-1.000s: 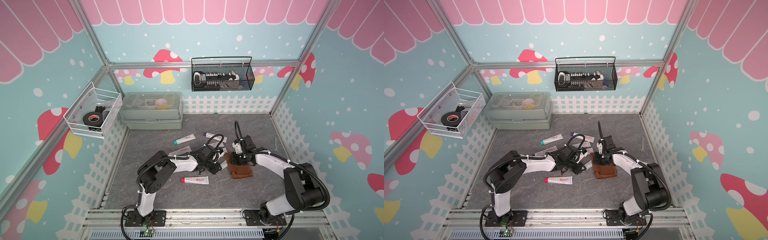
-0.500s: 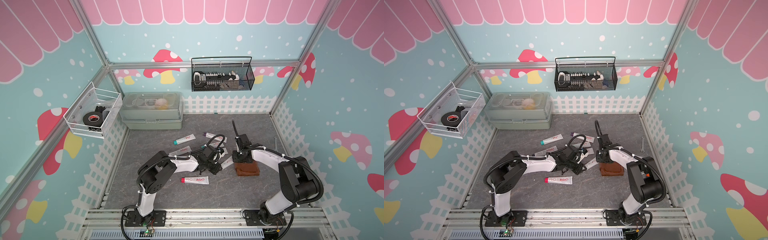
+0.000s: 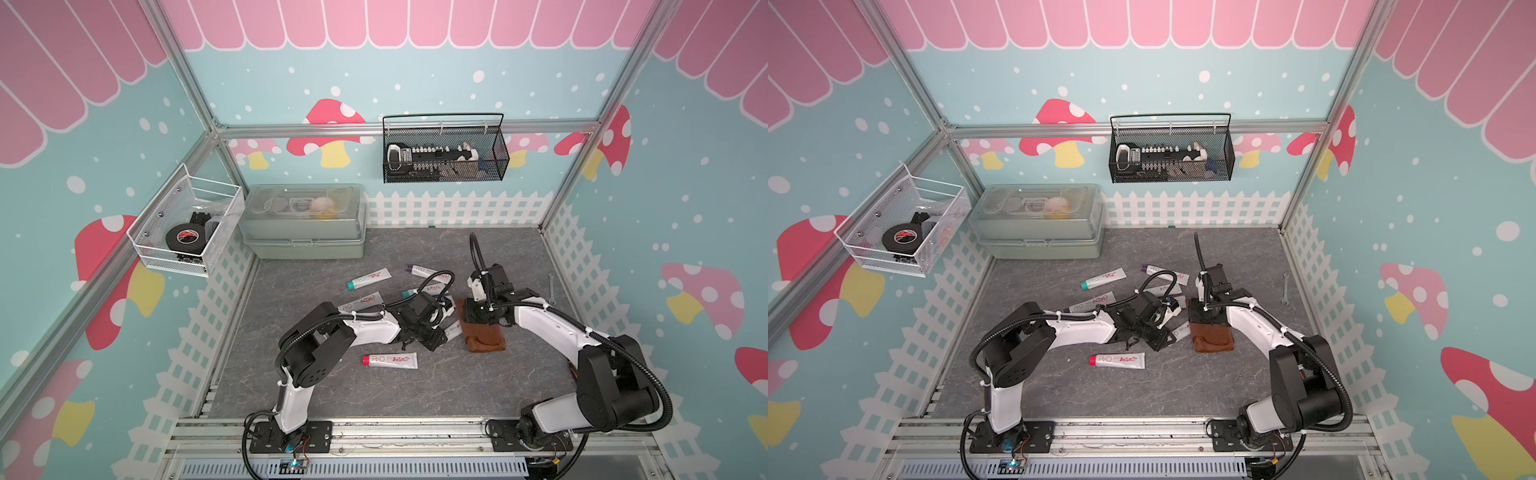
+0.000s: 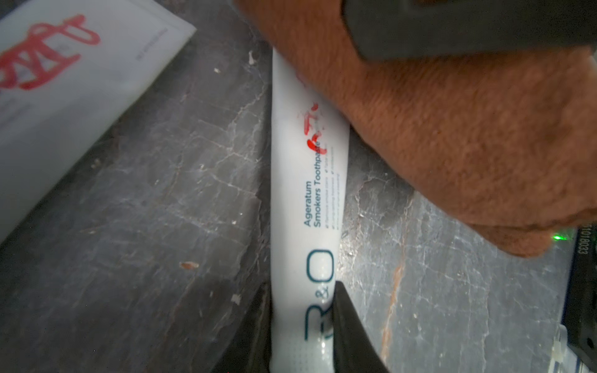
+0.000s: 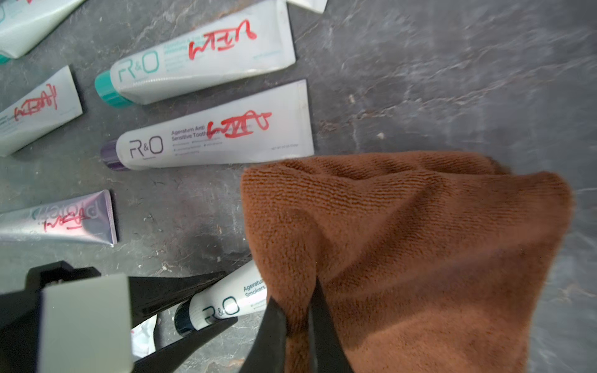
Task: Wipe the surface of the toothpaste tube
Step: Wipe the dirt from the toothpaste tube.
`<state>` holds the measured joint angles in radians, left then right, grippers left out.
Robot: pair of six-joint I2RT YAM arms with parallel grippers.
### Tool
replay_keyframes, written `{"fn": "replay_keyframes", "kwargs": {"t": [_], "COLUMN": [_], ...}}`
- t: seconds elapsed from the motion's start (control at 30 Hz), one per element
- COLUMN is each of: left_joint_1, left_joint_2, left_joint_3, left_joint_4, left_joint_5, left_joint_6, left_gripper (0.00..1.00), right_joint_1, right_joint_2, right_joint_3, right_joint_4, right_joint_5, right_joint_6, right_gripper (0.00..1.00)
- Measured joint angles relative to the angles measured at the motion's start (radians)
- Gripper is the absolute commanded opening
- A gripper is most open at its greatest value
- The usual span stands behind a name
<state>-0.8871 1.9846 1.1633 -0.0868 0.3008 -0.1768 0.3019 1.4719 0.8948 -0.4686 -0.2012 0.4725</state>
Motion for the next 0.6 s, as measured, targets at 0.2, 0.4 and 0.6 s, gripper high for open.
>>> {"fn": "replay_keyframes", "kwargs": {"t": [0.2, 0.4, 0.6], "left_joint_1": [0.000, 0.000, -0.003], "left_joint_2": [0.001, 0.004, 0.011], "left_joint_3": [0.003, 0.007, 0.014], "left_joint_4": [-0.006, -0.008, -0.005], "left_joint_5": [-0.002, -0.002, -0.011], "left_joint_6": [0.005, 0.006, 0.009], "left_gripper": [0.25, 0.24, 0.24], "right_joint_1": [0.006, 0.014, 0.014], "right_joint_2": [0.092, 0.092, 0.105], "right_joint_3": [-0.002, -0.002, 0.002], "right_joint_4": [0.007, 0.000, -0.015], "right_joint_5": [0.005, 0.130, 0.272], "right_joint_6": [0.004, 0.003, 0.004], "right_gripper": [0.08, 0.08, 0.08]}}
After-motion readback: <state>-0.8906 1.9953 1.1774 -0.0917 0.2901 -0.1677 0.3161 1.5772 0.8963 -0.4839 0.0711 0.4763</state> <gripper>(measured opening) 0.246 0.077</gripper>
